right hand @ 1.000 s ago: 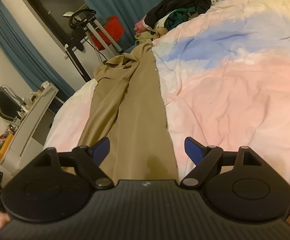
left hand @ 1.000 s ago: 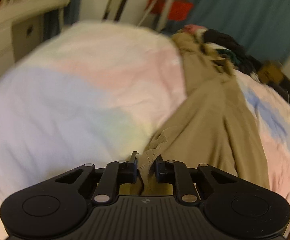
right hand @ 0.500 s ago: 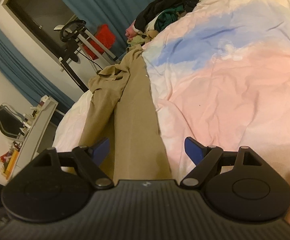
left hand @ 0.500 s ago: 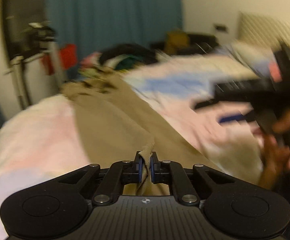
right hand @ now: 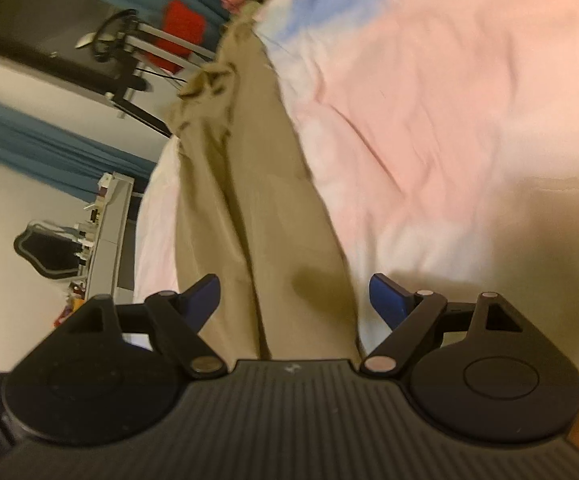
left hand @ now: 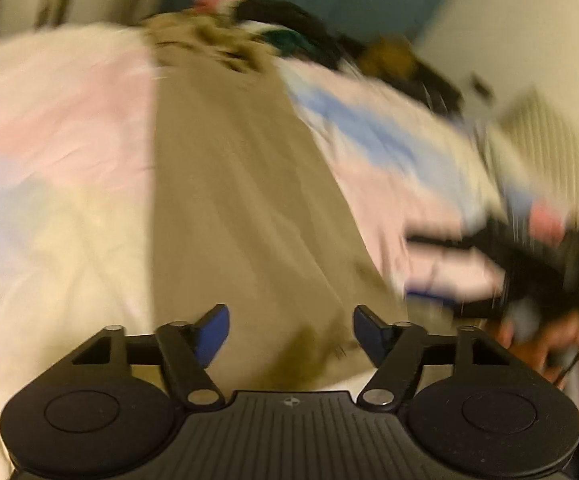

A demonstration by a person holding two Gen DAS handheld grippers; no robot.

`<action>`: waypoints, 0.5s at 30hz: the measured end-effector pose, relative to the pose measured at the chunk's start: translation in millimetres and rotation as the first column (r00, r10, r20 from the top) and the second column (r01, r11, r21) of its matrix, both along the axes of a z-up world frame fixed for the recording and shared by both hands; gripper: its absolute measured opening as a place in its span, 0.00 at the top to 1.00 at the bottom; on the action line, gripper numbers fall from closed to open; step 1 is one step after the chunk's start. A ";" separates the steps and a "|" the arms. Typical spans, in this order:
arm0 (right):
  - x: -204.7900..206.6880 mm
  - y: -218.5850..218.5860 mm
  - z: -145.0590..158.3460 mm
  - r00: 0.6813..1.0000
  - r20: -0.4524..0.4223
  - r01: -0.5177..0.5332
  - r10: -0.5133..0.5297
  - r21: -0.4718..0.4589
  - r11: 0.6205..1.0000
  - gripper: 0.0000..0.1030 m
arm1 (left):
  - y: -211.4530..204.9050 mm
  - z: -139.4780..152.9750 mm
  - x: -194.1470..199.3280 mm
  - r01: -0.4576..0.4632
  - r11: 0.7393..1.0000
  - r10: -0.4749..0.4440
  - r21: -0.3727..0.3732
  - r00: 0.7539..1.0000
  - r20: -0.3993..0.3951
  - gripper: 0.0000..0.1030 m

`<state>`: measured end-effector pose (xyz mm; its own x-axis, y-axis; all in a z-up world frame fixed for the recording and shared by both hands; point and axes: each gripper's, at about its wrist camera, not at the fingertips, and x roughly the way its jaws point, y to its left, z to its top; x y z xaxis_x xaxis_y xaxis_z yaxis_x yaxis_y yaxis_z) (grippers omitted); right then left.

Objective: Fold clothes

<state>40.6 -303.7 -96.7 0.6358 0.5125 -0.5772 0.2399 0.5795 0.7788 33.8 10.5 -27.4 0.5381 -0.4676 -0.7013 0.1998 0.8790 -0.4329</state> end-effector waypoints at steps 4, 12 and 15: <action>0.6 2.7 -12.8 0.998 -0.058 -0.009 0.011 0.042 0.999 0.27 | 37.8 -20.0 22.3 -0.188 0.975 0.169 -0.121 0.974 -0.154 0.28; -0.9 14.9 -15.5 0.994 -0.073 -0.076 0.080 0.044 0.996 0.79 | 40.8 -41.1 30.3 -0.192 0.965 0.142 -0.181 0.956 -0.256 0.46; -4.7 14.1 -12.2 0.995 -0.059 -0.076 0.079 0.042 0.996 0.79 | 43.5 -43.1 24.5 -0.204 0.963 0.157 -0.174 0.955 -0.252 0.71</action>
